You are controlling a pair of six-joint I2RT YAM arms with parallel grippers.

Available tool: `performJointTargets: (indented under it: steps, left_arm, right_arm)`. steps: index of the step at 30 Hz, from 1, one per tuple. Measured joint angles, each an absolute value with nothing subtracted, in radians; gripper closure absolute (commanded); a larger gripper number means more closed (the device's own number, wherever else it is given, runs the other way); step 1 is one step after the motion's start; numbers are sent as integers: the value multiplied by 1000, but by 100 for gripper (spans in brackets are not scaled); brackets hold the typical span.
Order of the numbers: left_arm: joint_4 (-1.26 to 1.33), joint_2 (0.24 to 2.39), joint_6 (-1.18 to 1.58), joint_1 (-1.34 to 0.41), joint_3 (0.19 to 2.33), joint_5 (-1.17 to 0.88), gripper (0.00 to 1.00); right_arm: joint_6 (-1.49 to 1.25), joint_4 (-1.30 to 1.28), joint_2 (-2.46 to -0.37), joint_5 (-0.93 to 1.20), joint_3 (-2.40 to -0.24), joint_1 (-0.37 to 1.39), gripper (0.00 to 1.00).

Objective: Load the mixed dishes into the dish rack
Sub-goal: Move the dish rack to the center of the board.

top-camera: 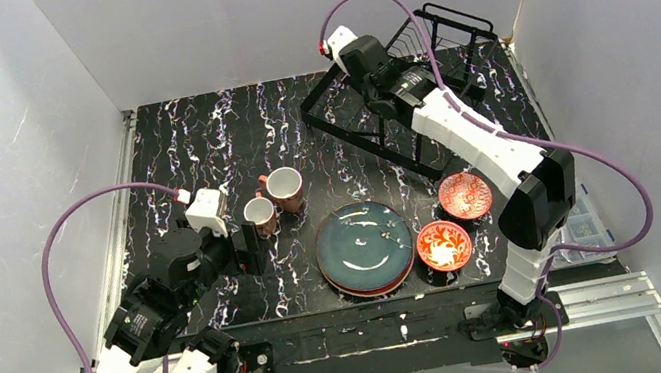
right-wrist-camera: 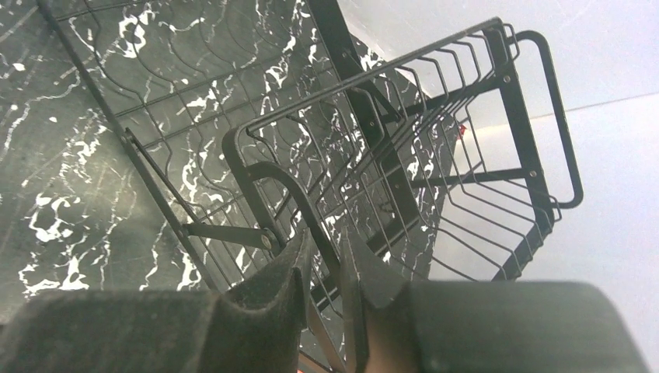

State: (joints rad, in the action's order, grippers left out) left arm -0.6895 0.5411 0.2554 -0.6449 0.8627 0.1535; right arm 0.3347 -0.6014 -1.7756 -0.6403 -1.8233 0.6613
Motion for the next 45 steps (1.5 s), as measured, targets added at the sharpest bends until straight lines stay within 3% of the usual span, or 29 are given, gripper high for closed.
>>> performJointTargets:
  steps: [8,13,21,31,45]
  left_arm:
    - [-690,548,255,-645,863,173,1]
    - [-690,560,255,-645,863,180,1]
    - [-690,581,255,-645,863,187,1]
    - [-690,596,255,-645,863,196,1]
    - [-690,609,254,-645,863,195,1]
  right_arm:
    - [316,-622,-1787,-627,-1850,678,70]
    - [304,-626,-1787,-609,-1850,682,48]
    - [291,-648,-1760,-553,-1834,690,30]
    - [294,-755,-1668,-485,-1854,671,18]
    - [226,-852,-1691,-164,-1900,431,17]
